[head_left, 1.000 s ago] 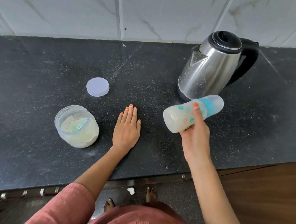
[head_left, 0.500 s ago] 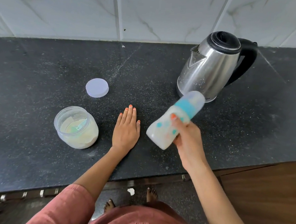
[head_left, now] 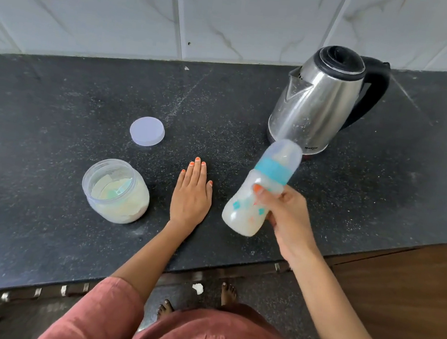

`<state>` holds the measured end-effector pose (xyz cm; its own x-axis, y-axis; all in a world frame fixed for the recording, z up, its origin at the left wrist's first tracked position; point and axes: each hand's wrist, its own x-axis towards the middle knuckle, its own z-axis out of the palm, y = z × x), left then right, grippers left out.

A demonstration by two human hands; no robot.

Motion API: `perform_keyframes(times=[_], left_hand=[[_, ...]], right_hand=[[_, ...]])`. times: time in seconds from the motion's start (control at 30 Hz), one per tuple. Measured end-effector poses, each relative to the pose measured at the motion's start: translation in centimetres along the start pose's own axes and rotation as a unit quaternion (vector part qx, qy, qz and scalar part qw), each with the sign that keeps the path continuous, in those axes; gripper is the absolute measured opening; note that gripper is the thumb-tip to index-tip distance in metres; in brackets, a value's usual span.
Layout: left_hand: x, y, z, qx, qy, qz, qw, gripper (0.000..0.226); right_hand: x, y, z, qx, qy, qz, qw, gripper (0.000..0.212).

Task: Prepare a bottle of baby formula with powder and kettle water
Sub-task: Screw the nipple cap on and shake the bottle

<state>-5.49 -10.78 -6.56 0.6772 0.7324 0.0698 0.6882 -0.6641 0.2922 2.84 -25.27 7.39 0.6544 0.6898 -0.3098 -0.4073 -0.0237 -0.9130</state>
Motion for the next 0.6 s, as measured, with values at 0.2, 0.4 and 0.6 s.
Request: perform_keyframes(times=[0.2, 0.4, 0.6], left_hand=[[0.0, 0.1, -0.2, -0.002, 0.006, -0.001, 1.000, 0.056], [-0.1, 0.1, -0.2, -0.009, 0.006, 0.001, 1.000, 0.051], [0.0, 0.1, -0.2, -0.008, 0.008, 0.004, 1.000, 0.050]], right_hand=[[1.2, -0.5, 0.2, 0.182, 0.096, -0.016, 0.979, 0.010], [0.3, -0.3, -0.5, 0.018, 0.030, -0.007, 0.999, 0.016], [1.7, -1.0, -1.1, 0.201, 0.132, -0.034, 0.970, 0.011]])
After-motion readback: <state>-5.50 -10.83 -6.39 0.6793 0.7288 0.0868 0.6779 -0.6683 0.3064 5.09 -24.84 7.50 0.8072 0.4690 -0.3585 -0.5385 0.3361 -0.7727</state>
